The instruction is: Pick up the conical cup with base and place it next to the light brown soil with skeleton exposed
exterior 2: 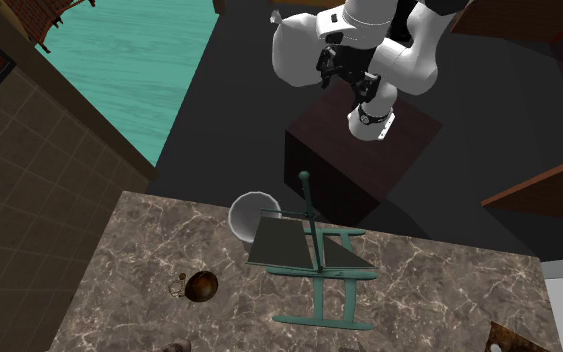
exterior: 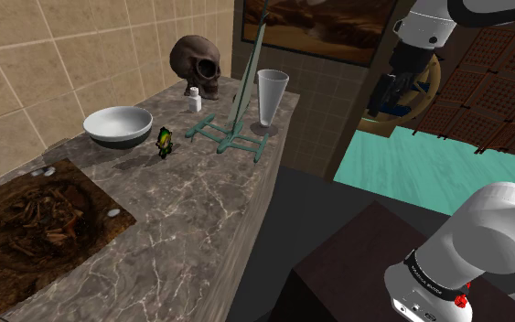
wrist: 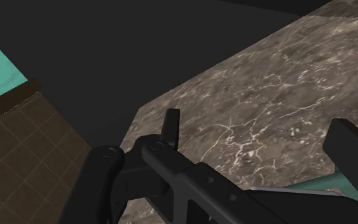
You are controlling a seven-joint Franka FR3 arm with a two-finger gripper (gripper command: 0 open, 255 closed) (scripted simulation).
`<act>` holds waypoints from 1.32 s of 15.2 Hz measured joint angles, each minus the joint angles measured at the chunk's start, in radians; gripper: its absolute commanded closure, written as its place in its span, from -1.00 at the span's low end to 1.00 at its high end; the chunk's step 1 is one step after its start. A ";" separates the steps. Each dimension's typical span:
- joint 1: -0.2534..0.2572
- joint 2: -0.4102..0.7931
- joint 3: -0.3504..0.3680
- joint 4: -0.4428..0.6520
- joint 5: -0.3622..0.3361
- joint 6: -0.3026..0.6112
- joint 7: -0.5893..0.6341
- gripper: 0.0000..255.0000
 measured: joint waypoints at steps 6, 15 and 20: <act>0.010 0.147 -0.021 0.081 0.021 0.074 -0.021 -1.00; 0.033 0.506 -0.073 0.367 0.091 0.162 -0.096 -1.00; 0.036 0.698 -0.094 0.562 0.147 0.161 -0.141 -1.00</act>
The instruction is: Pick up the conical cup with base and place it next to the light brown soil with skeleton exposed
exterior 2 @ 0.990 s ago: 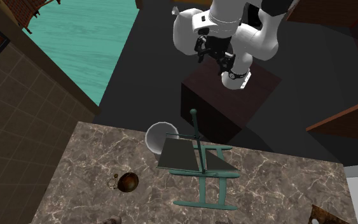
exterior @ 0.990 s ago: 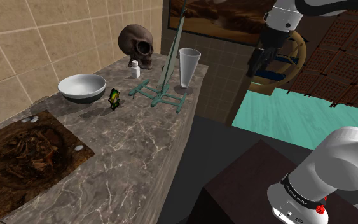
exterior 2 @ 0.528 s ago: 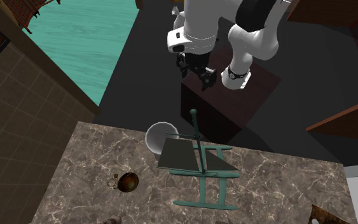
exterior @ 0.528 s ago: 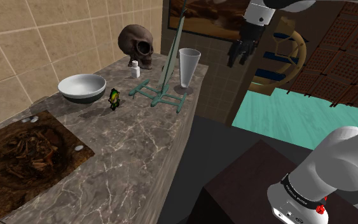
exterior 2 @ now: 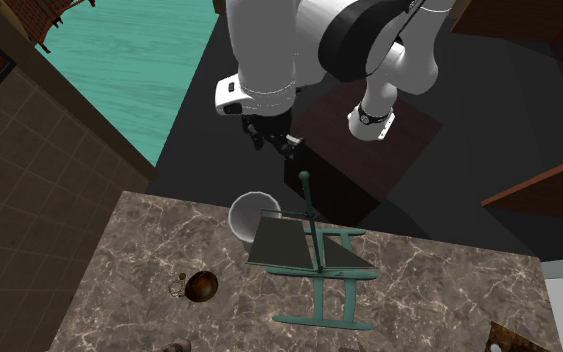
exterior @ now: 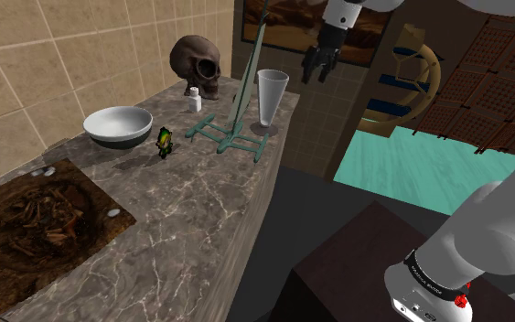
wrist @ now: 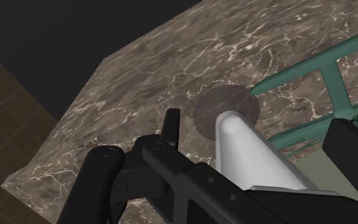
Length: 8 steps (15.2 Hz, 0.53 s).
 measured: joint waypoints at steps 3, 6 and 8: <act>-0.002 0.127 -0.006 0.153 0.038 -0.025 -0.021 -1.00; -0.014 0.262 -0.010 0.310 0.078 -0.048 -0.045 -1.00; -0.025 0.359 -0.009 0.447 0.105 -0.088 -0.053 -1.00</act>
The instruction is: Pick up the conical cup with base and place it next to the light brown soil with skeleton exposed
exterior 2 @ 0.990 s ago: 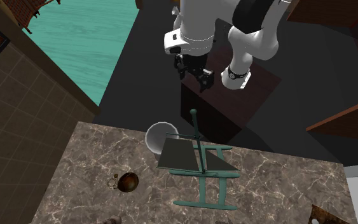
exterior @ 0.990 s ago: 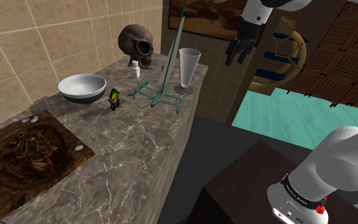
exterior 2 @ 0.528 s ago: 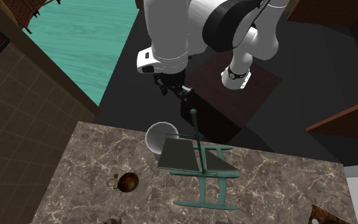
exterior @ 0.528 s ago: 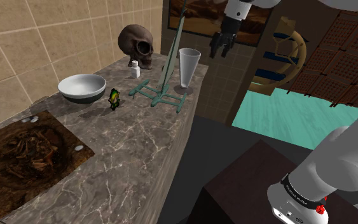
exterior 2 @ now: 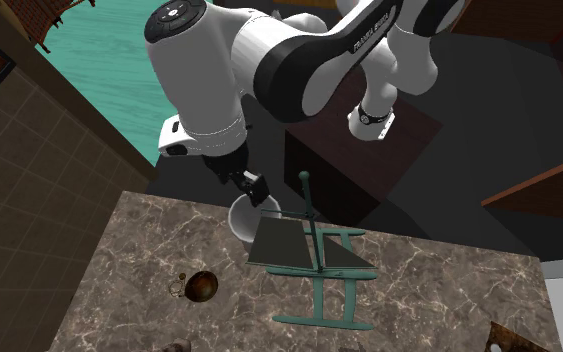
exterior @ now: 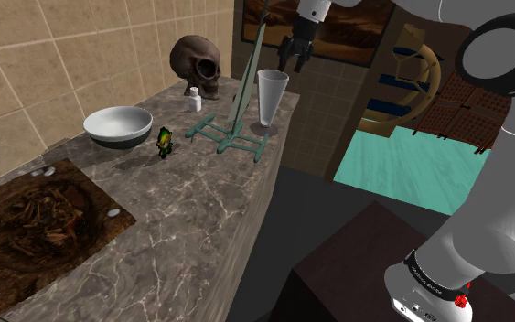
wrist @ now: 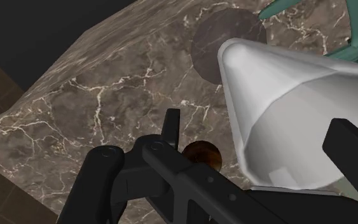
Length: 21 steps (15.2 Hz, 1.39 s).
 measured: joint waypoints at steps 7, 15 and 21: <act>0.000 0.082 0.008 0.050 0.021 0.034 -0.005 -1.00; 0.005 0.079 0.010 0.010 0.022 0.073 -0.008 -1.00; 0.005 0.079 0.010 0.010 0.022 0.073 -0.008 1.00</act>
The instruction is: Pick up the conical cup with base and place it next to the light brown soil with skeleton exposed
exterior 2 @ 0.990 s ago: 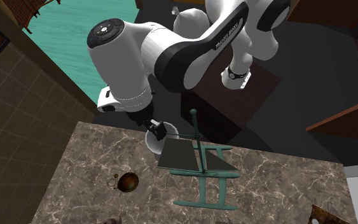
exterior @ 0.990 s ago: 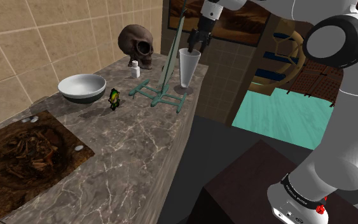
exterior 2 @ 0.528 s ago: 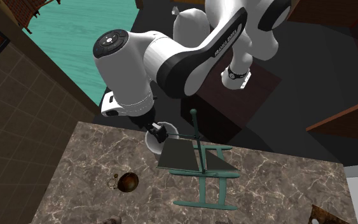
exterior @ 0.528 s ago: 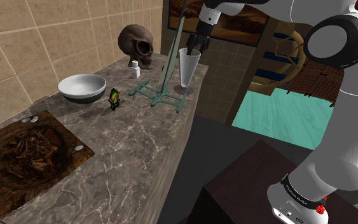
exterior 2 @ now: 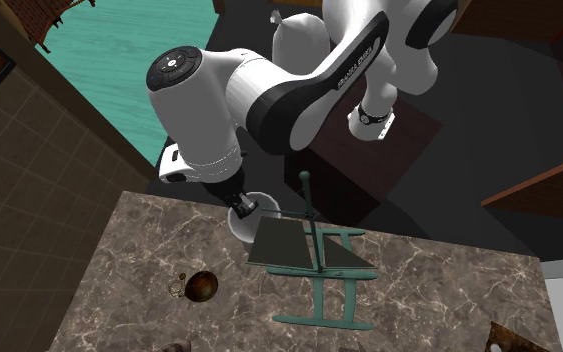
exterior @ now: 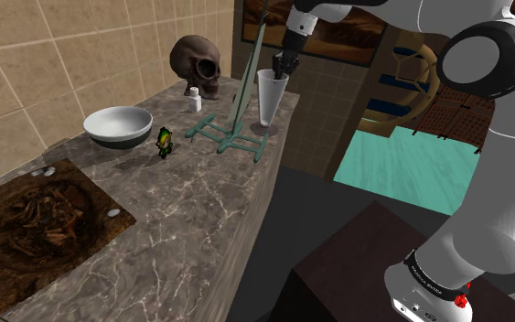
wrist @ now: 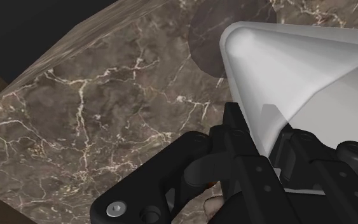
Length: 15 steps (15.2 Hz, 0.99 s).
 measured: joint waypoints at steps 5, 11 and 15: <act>0.000 0.000 0.000 0.000 0.000 0.000 0.000 1.00; -0.005 0.014 -0.001 0.086 -0.001 -0.072 0.012 1.00; -0.009 0.030 0.000 0.164 0.000 -0.132 0.024 1.00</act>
